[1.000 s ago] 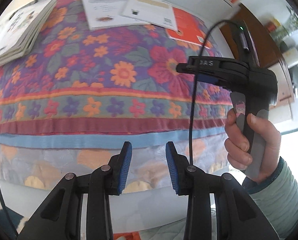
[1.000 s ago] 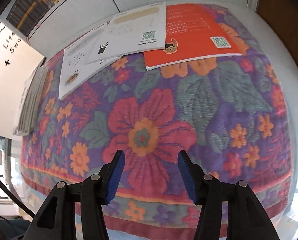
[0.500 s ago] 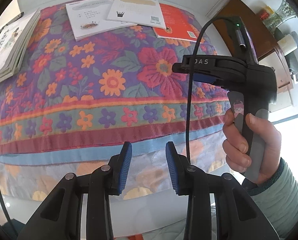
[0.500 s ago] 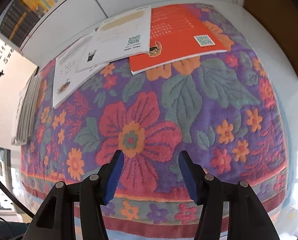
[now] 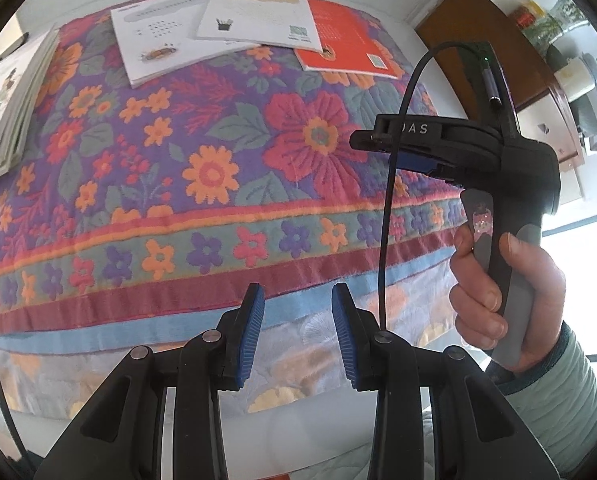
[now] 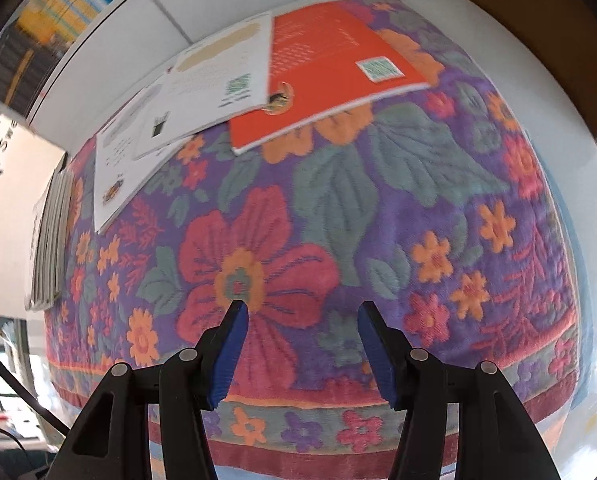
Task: Organize books
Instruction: 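Move both open grippers over the white booklets on the bedspread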
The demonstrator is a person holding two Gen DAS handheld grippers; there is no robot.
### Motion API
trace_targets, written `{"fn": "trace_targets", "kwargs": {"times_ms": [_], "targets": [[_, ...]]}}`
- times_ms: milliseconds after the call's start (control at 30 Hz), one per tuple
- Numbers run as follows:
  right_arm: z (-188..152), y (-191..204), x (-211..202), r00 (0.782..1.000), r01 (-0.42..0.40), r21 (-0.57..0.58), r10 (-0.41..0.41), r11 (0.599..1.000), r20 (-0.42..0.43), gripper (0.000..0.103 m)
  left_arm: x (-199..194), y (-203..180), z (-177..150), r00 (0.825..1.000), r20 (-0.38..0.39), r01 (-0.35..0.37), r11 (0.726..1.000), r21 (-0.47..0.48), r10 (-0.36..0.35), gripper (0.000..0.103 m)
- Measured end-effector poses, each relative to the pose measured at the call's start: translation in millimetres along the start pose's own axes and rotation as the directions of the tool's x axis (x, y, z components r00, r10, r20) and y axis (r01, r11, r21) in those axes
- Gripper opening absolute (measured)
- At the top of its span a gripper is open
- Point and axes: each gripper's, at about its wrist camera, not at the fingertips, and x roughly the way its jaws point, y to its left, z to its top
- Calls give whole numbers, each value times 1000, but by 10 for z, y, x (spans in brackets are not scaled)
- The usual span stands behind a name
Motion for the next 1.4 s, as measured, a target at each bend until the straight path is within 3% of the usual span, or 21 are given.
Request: {"fn": "trace_targets", "kwargs": {"times_ms": [667, 967, 1033, 1167, 1267, 1400], "targets": [[-2, -316, -2, 1000, -18, 87, 17, 996, 1, 56, 183, -53, 103, 998, -47, 36, 998, 48, -34, 32], [11, -270, 39, 1000, -15, 72, 15, 997, 1, 65, 229, -19, 209, 998, -44, 52, 998, 46, -50, 33], [23, -258, 51, 1000, -14, 67, 15, 998, -1, 66, 221, -40, 276, 999, -40, 14, 998, 57, -11, 33], [41, -214, 86, 1000, -5, 39, 5, 999, -13, 69, 163, -20, 234, 997, -21, 70, 996, 60, -69, 33], [52, -188, 124, 1000, -8, 23, 9, 1000, -13, 75, 210, -22, 337, 1000, -12, 28, 998, 61, -27, 33], [68, -98, 186, 999, 26, -37, -27, 999, -23, 77, 214, 64, 338, 995, -18, 102, 995, 7, -102, 33]]}}
